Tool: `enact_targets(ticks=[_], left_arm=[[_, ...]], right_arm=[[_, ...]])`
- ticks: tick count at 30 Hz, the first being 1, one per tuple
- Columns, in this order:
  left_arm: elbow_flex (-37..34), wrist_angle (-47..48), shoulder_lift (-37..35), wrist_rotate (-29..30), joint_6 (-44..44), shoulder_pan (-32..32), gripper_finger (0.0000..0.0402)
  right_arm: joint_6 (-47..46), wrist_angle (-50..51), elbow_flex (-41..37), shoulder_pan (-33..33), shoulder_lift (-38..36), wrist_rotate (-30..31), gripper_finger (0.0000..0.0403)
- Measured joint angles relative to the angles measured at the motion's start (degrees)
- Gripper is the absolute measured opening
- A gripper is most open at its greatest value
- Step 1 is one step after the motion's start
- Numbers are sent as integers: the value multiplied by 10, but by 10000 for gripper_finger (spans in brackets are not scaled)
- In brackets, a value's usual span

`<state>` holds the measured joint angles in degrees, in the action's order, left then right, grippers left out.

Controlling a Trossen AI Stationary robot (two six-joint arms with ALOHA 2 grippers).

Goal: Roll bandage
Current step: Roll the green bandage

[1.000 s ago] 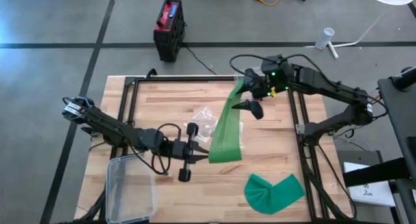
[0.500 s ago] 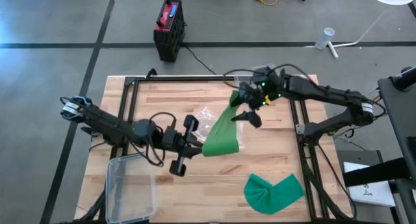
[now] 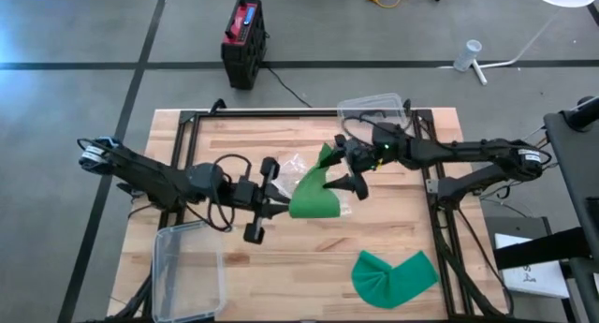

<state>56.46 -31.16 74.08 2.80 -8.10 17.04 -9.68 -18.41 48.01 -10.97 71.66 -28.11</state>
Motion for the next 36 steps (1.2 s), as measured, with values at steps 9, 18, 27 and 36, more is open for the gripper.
enact_targets(ticks=[9,18,27,36], left_arm=[[-64,10,-71,-33,-32,34,0],[-172,-108,-122,30,41,35,0],[-199,-137,-121,103,122,34,0],[-153,-126,-77,103,138,34,5]], right_arm=[[-70,-339,-96,61,51,45,311],[26,-283,-73,104,15,59,309],[169,-151,-10,167,-17,195,305],[161,-128,47,174,69,216,276]])
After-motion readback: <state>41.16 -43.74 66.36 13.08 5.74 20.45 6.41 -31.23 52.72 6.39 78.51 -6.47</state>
